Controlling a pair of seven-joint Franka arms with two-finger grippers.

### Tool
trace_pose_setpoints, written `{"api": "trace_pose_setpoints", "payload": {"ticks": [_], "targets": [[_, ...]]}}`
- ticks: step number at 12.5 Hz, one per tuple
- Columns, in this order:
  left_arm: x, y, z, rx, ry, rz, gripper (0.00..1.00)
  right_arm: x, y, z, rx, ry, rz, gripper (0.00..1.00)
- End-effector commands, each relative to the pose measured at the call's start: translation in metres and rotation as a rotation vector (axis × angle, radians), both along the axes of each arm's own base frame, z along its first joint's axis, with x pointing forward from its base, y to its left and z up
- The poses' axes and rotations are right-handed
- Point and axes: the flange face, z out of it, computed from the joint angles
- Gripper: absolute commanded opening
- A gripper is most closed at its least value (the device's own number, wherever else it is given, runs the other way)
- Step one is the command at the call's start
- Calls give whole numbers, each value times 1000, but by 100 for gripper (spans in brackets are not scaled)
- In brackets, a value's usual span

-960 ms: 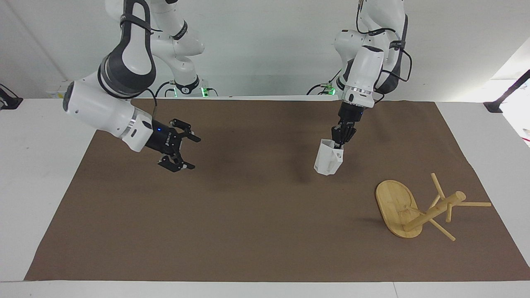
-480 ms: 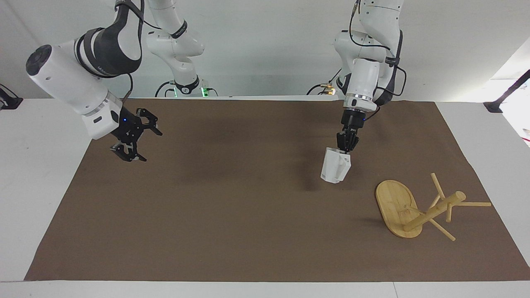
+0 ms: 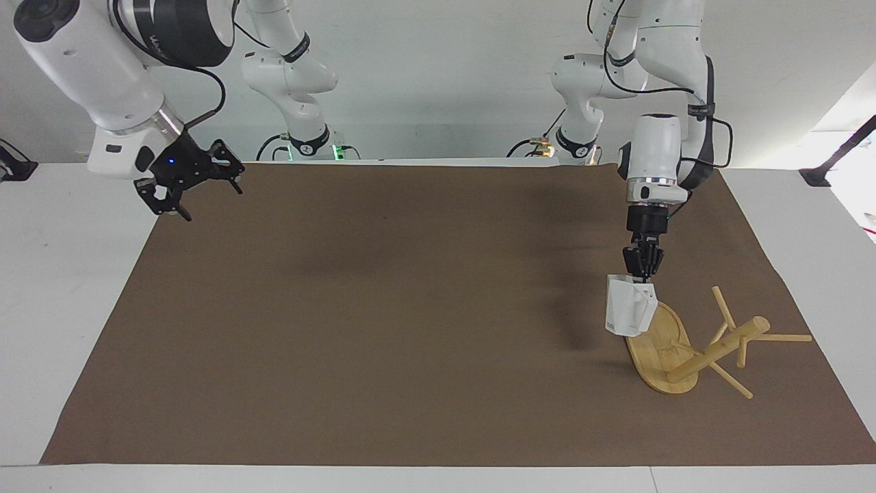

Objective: Hang cup on rack
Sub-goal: 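Carry the cup with the left gripper while the right gripper withdraws, then lower the cup onto a peg of the wooden mug tree with the left gripper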

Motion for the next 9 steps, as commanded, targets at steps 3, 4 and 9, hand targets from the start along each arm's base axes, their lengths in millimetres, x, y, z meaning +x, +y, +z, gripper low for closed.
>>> {"api": "trace_pose_setpoints", "payload": {"ticks": [3,4,9], "targets": [[41,-14,6,-22,-41,-2,0,-21,-9,12,-103,85,-323,100],[45,-14,4,-43,-36,14,0,-21,-12,12,-102,85,-329,100],[56,-6,-6,-121,-10,89,0,-37,-26,-5,-100,121,-352,100]]}}
